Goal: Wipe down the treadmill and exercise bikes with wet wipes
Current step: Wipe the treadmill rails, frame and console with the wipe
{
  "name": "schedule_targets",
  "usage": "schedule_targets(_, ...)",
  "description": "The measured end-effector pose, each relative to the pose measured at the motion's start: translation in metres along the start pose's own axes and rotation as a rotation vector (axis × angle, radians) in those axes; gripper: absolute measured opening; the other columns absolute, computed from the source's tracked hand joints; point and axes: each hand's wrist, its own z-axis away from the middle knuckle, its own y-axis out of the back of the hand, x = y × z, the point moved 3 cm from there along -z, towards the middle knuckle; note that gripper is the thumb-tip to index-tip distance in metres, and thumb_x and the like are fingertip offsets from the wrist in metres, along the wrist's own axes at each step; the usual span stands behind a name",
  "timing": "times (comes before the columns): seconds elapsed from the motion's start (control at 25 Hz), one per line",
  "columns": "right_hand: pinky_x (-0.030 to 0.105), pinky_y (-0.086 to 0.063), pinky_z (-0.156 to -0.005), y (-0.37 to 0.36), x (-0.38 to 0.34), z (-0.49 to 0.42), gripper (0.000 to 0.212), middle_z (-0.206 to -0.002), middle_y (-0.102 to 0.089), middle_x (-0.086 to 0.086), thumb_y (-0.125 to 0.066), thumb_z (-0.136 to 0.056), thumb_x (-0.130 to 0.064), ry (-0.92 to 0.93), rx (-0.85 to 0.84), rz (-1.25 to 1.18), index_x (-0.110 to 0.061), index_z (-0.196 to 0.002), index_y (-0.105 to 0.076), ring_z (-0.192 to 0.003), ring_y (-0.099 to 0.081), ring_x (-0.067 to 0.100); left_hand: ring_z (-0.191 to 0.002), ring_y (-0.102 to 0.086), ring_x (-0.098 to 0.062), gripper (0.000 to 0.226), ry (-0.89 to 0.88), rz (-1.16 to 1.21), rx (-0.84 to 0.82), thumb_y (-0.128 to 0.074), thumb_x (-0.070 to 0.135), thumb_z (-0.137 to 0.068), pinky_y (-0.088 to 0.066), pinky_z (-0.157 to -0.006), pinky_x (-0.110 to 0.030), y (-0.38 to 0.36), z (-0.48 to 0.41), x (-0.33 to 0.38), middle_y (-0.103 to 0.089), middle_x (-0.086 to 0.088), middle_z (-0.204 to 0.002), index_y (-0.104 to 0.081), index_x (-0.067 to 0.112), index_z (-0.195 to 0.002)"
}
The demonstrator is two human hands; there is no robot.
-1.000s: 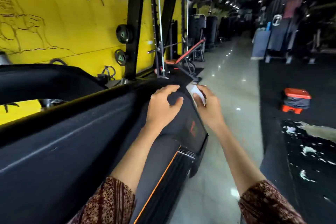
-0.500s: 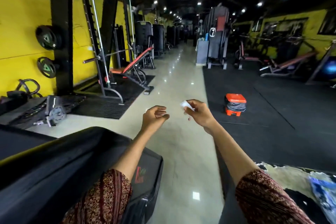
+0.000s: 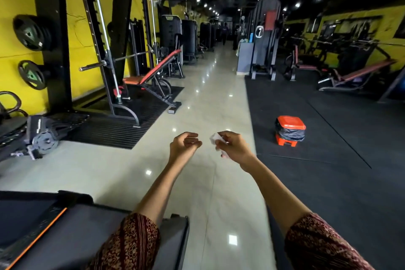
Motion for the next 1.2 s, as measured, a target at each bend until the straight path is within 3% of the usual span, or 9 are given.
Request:
schedule_targets(0.16, 0.02, -0.044, -0.051, 0.016, 0.022, -0.125, 0.013, -0.082, -0.059, 0.006, -0.053, -0.092, -0.004, -0.016, -0.014, 0.014, -0.011, -0.085, -0.061, -0.064, -0.055, 0.014, -0.083, -0.066, -0.012, 0.017, 0.0, -0.031, 0.01, -0.072, 0.009, -0.077, -0.048, -0.072, -0.017, -0.03, -0.122, -0.01, -0.071, 0.001, -0.086, -0.069, 0.021, -0.088)
schedule_targets(0.32, 0.027, -0.045, -0.057, 0.033, 0.035, -0.244, 0.019, -0.085, -0.061, 0.009, -0.053, -0.092, -0.005, -0.029, 0.023, -0.015, -0.019, -0.081, -0.061, -0.073, -0.056, 0.018, -0.073, -0.061, 0.002, 0.018, -0.023, -0.097, 0.01, -0.071, 0.01, -0.079, -0.041, -0.06, -0.002, -0.049, -0.233, -0.009, -0.069, 0.002, -0.087, -0.069, 0.017, -0.096)
schedule_targets(0.56, 0.034, -0.046, -0.062, 0.017, 0.087, -0.421, 0.013, -0.083, -0.061, 0.011, -0.056, -0.091, -0.007, 0.035, -0.053, 0.016, -0.018, -0.085, -0.061, -0.072, -0.054, 0.022, -0.084, -0.065, -0.012, 0.023, 0.009, -0.136, 0.028, -0.073, 0.012, -0.078, -0.047, -0.074, -0.018, -0.071, -0.385, -0.048, -0.071, 0.001, -0.09, -0.068, 0.022, -0.098)
schedule_targets(0.64, 0.034, -0.046, -0.062, -0.001, 0.102, -0.491, 0.009, -0.074, -0.058, 0.005, -0.056, -0.091, -0.006, 0.089, -0.123, 0.04, -0.014, -0.089, -0.06, -0.067, -0.051, 0.022, -0.086, -0.064, -0.012, 0.024, 0.018, -0.164, 0.068, -0.073, 0.012, -0.078, -0.047, -0.073, -0.015, -0.069, -0.438, -0.063, -0.07, 0.002, -0.09, -0.067, 0.022, -0.1)
schedule_targets(0.76, 0.034, -0.048, -0.063, -0.035, 0.104, -0.594, 0.008, -0.07, -0.052, -0.005, -0.058, -0.091, -0.006, 0.138, -0.25, 0.045, -0.01, -0.098, -0.061, -0.066, -0.05, 0.019, -0.089, -0.063, -0.012, 0.029, 0.065, -0.204, 0.152, -0.072, 0.011, -0.081, -0.047, -0.077, -0.014, -0.048, -0.514, -0.074, -0.069, -0.003, -0.097, -0.066, 0.017, -0.108)
schedule_targets(0.88, 0.034, -0.052, -0.07, -0.086, 0.089, -0.677, 0.018, -0.088, -0.059, 0.0, -0.059, -0.092, -0.011, 0.203, -0.382, 0.02, -0.008, -0.11, -0.062, -0.078, -0.055, 0.016, -0.091, -0.062, -0.013, 0.032, 0.088, -0.214, 0.306, -0.072, 0.006, -0.082, -0.048, -0.085, -0.017, -0.006, -0.567, -0.082, -0.068, -0.008, -0.101, -0.065, 0.008, -0.113)
schedule_targets(0.96, 0.029, -0.051, -0.066, -0.139, 0.08, -0.718, 0.019, -0.092, -0.062, 0.004, -0.058, -0.093, -0.011, 0.205, -0.496, -0.038, -0.009, -0.11, -0.063, -0.079, -0.058, 0.013, -0.09, -0.062, -0.015, 0.032, 0.155, -0.226, 0.42, -0.072, 0.005, -0.082, -0.049, -0.084, -0.02, 0.033, -0.593, -0.098, -0.067, -0.009, -0.101, -0.064, 0.006, -0.113)
schedule_targets(1.08, 0.023, -0.047, -0.055, -0.229, 0.074, -0.76, 0.017, -0.086, -0.063, 0.006, -0.058, -0.092, -0.011, 0.216, -0.682, -0.096, -0.009, -0.108, -0.064, -0.072, -0.057, 0.013, -0.086, -0.062, -0.016, 0.033, 0.212, -0.233, 0.559, -0.073, 0.004, -0.082, -0.051, -0.074, -0.016, 0.097, -0.627, -0.135, -0.067, -0.013, -0.1, -0.063, 0.003, -0.113)
schedule_targets(1.2, 0.023, -0.046, -0.054, -0.312, 0.069, -0.798, 0.018, -0.085, -0.062, 0.005, -0.058, -0.092, -0.01, 0.263, -0.791, -0.115, -0.007, -0.109, -0.064, -0.069, -0.056, 0.011, -0.079, -0.062, -0.013, 0.029, 0.259, -0.232, 0.704, -0.073, 0.007, -0.082, -0.046, -0.064, -0.012, 0.159, -0.661, -0.167, -0.068, -0.009, -0.093, -0.065, 0.009, -0.11)
